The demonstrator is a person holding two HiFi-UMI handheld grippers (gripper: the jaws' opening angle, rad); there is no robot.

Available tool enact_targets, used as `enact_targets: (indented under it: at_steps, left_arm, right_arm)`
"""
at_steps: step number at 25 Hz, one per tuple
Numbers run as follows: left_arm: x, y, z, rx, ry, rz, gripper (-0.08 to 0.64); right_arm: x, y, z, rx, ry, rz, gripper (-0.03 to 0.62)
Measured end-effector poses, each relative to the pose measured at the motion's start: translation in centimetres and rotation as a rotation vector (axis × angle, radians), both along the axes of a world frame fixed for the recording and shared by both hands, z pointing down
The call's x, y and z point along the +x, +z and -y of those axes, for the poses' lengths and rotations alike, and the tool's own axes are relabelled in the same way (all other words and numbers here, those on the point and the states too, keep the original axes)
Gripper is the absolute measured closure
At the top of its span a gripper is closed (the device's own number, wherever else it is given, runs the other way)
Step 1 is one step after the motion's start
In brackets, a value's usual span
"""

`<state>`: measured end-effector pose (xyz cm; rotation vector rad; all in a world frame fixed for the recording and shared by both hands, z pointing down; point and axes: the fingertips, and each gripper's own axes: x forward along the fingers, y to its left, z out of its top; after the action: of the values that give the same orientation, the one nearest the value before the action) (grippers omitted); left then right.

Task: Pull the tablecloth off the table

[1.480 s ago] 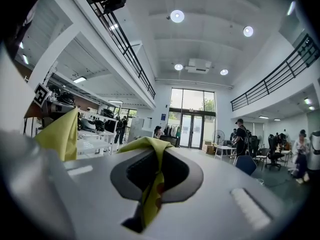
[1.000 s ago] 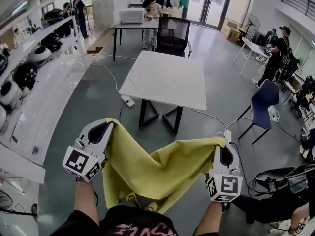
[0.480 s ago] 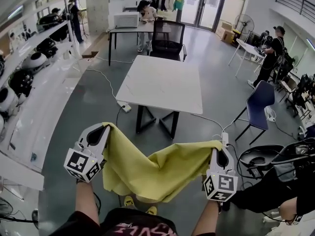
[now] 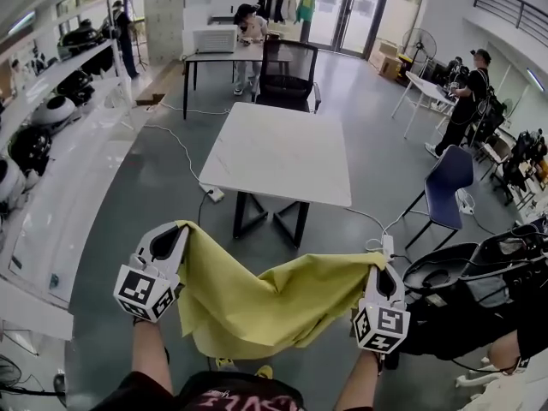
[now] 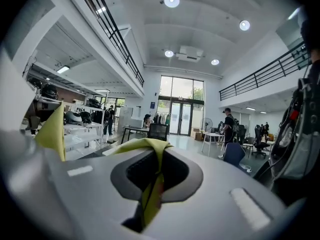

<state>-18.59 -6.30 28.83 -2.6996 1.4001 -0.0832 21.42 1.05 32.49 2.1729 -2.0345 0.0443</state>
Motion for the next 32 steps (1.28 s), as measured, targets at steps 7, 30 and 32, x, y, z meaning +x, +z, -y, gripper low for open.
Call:
enact_targets:
  at_steps: [7,30,32]
  left_arm:
    - [-0.2,0.3,0.2,-0.001,0.022,-0.019,0.551]
    - [-1.5,-0.3,-0.6,-0.003,0.014,-0.036,0.552]
    - [-1.4,-0.5,-0.8,-0.003,0.018,-0.033,0.551]
  right_arm:
    - [-0.9,-0.3,-0.3,0.003,0.010,-0.006,0.578]
    - [-1.5,-1.3,-2.1,0.017,0.023,-0.026,0.578]
    - [-1.6,-1.6,-2.3,0.017,0.022,-0.030,0.578]
